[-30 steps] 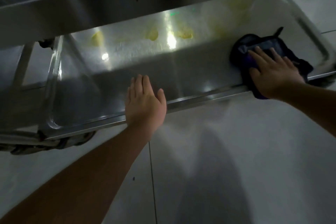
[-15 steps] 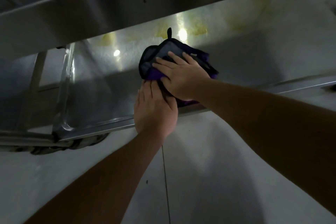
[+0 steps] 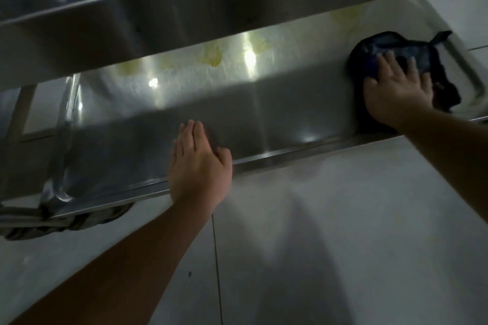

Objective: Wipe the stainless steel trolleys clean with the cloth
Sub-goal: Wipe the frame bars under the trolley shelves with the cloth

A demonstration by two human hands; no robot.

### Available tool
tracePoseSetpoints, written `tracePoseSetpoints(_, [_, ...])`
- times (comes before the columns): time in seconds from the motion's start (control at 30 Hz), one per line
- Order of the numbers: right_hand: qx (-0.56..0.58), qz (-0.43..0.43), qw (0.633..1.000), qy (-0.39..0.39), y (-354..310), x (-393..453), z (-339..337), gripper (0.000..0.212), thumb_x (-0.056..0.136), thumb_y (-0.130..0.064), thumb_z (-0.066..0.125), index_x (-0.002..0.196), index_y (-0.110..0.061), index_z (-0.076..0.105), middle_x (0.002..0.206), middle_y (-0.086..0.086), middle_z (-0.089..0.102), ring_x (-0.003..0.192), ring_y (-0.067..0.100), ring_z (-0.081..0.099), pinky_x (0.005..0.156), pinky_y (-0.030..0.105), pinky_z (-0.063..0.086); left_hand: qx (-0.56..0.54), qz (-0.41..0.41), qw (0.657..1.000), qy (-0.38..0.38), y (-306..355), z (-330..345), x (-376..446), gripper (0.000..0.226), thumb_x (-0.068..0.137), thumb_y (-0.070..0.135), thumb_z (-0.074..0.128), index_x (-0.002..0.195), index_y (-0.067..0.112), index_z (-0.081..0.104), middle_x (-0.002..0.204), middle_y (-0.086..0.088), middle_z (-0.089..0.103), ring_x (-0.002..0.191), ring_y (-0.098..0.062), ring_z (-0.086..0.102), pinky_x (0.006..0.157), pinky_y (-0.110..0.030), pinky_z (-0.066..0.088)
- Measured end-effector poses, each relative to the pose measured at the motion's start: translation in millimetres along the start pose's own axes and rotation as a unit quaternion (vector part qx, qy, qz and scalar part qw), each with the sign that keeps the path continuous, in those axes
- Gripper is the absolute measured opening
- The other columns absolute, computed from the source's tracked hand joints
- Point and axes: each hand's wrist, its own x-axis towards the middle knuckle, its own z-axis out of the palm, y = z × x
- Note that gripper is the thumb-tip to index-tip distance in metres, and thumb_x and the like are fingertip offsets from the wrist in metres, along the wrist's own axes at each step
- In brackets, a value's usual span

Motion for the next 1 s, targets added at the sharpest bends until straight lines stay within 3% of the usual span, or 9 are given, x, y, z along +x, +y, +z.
tracePoseSetpoints(0.13, [-0.029,-0.077,0.996,-0.02,-51,-42,26,0.074,0.098,-0.056,0.017,0.166,-0.031,0.006,0.174,-0.011,-0.001,0.161,0.025,-0.004,0.127,0.052,0.0,0.005,0.0,1.0,-0.002,2,-2,1,0.071,0.103,0.035,0.038,0.165,0.003,0.026,0.173,-0.015,0.023,0.161,-0.027,0.016,0.132,-0.04,0.009])
tracePoseSetpoints(0.27, [-0.07,-0.231,0.969,-0.047,-107,-84,46,0.074,0.097,-0.059,0.012,0.166,-0.033,0.004,0.174,-0.012,-0.002,0.16,0.023,-0.007,0.127,0.051,-0.002,0.004,0.003,1.0,-0.005,1,-1,2,0.07,0.104,0.035,0.04,0.164,0.002,0.026,0.172,-0.016,0.025,0.161,-0.028,0.017,0.132,-0.041,0.01])
tracePoseSetpoints(0.43, [-0.083,-0.347,0.932,-0.066,-100,-92,50,0.071,0.1,-0.064,0.012,0.165,-0.039,0.0,0.173,-0.017,-0.003,0.159,0.014,-0.012,0.128,0.046,-0.006,0.0,0.001,1.0,-0.007,-4,-1,3,0.068,0.106,0.039,0.037,0.165,0.007,0.025,0.173,-0.012,0.024,0.16,-0.027,0.018,0.131,-0.043,0.016])
tracePoseSetpoints(0.57, [-0.107,-0.328,0.938,-0.042,-47,-73,30,0.074,0.095,-0.067,0.014,0.164,-0.041,0.007,0.172,-0.021,0.004,0.159,0.009,-0.002,0.128,0.041,0.001,0.004,0.001,1.0,-0.012,-9,0,6,0.068,0.107,0.045,0.033,0.165,0.011,0.025,0.173,-0.011,0.024,0.159,-0.027,0.022,0.129,-0.044,0.02])
tracePoseSetpoints(0.67, [-0.109,-0.254,0.961,-0.017,14,-52,5,0.079,0.09,-0.065,0.017,0.164,-0.038,0.015,0.173,-0.016,0.012,0.16,0.014,0.008,0.128,0.044,0.01,0.01,-0.002,1.0,-0.015,-9,1,9,0.067,0.108,0.046,0.034,0.164,0.012,0.028,0.172,-0.011,0.026,0.158,-0.029,0.026,0.127,-0.046,0.025])
tracePoseSetpoints(0.77, [-0.102,-0.166,0.981,-0.006,70,-33,-16,0.081,0.09,-0.07,0.015,0.164,-0.038,0.01,0.174,-0.011,0.01,0.16,0.018,0.008,0.127,0.047,0.012,0.028,-0.003,0.999,-0.022,-6,-3,9,0.067,0.108,0.048,0.034,0.164,0.011,0.028,0.17,-0.013,0.028,0.156,-0.031,0.029,0.125,-0.048,0.029])
tracePoseSetpoints(1.0, [-0.099,-0.116,0.988,0.01,91,-20,-7,0.074,0.097,-0.073,0.02,0.162,-0.043,0.0,0.173,-0.012,0.011,0.16,0.021,0.009,0.124,0.049,0.013,0.015,0.172,0.985,-0.006,75,0,9,0.063,0.108,0.043,0.043,0.162,0.012,0.036,0.169,-0.009,0.033,0.156,-0.028,0.03,0.124,-0.045,0.031])
